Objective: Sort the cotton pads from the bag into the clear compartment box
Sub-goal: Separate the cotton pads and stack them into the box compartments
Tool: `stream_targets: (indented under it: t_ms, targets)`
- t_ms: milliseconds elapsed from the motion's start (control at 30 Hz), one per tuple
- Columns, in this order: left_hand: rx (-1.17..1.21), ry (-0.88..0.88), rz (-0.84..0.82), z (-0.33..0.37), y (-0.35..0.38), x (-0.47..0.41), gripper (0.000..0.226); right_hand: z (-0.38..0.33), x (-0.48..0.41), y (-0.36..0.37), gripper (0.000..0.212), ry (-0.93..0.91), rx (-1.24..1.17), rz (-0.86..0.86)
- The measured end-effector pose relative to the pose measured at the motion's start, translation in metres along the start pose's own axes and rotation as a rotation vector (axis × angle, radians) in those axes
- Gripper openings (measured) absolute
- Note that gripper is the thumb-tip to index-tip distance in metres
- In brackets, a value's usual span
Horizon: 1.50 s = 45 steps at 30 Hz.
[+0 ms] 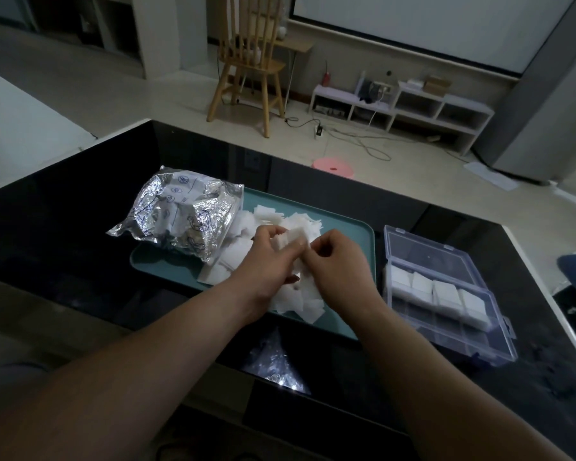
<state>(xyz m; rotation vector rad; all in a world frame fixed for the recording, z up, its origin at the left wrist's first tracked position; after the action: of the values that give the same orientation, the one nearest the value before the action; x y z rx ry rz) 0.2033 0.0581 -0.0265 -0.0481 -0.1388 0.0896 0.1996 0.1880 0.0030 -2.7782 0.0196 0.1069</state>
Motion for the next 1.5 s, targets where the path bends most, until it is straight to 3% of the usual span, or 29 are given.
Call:
stream_targets:
  t_ms: [133, 200, 300, 400, 600, 733, 867, 933, 1033, 1167, 1500]
  targets:
    - [0.051, -0.014, -0.041, -0.002, 0.0, -0.003, 0.05, 0.001, 0.004, 0.008, 0.009, -0.056, 0.067, -0.068]
    - [0.07, -0.021, -0.04, -0.001, -0.001, -0.004, 0.046, 0.003, 0.005, 0.009, 0.008, -0.075, 0.07, -0.142]
    - [0.164, -0.073, -0.014, 0.001, -0.004, -0.008, 0.031, 0.001, 0.005, 0.006, 0.024, -0.048, 0.009, -0.201]
    - [0.245, -0.164, -0.002, 0.005, -0.01, -0.009, 0.019, -0.001, 0.001, -0.003, 0.025, 0.004, -0.073, -0.164]
    - [0.357, -0.229, 0.013, 0.013, -0.02, -0.006, 0.019, 0.012, -0.011, -0.016, 0.015, 0.166, -0.192, -0.066]
    - [0.396, -0.301, -0.083, 0.013, -0.016, -0.003, 0.031, 0.012, -0.012, -0.018, 0.021, 0.03, 0.052, -0.027]
    - [0.402, -0.293, -0.277, 0.013, -0.011, 0.001, 0.037, -0.015, -0.002, -0.017, 0.025, -0.228, 0.066, -0.246]
    - [0.373, -0.283, -0.38, 0.012, -0.01, 0.002, 0.037, -0.018, 0.002, -0.012, 0.031, -0.236, 0.067, -0.374]
    - [0.394, -0.266, -0.535, 0.017, -0.007, 0.008, 0.034, -0.009, 0.002, -0.006, 0.045, -0.15, 0.029, -0.427]
    - [0.415, -0.273, -0.55, 0.017, -0.009, 0.009, 0.049, -0.01, 0.003, -0.007, 0.044, -0.165, -0.037, -0.479]
    - [0.391, -0.325, -0.526, 0.008, -0.004, 0.007, 0.05, -0.011, 0.011, -0.005, 0.053, -0.109, 0.059, -0.478]
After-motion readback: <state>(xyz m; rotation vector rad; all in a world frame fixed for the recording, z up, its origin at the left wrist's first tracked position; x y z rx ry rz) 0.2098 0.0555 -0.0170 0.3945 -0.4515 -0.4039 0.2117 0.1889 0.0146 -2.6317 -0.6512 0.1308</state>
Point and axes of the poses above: each hand's wrist, its own x-axis away from the middle knuckle, its own y-axis out of the palm, z = x × y, the point moved 2 cm from there along -x, towards the middle knuckle, and after that the axes turned 15 degrees about -x, right-handed, at the moved point
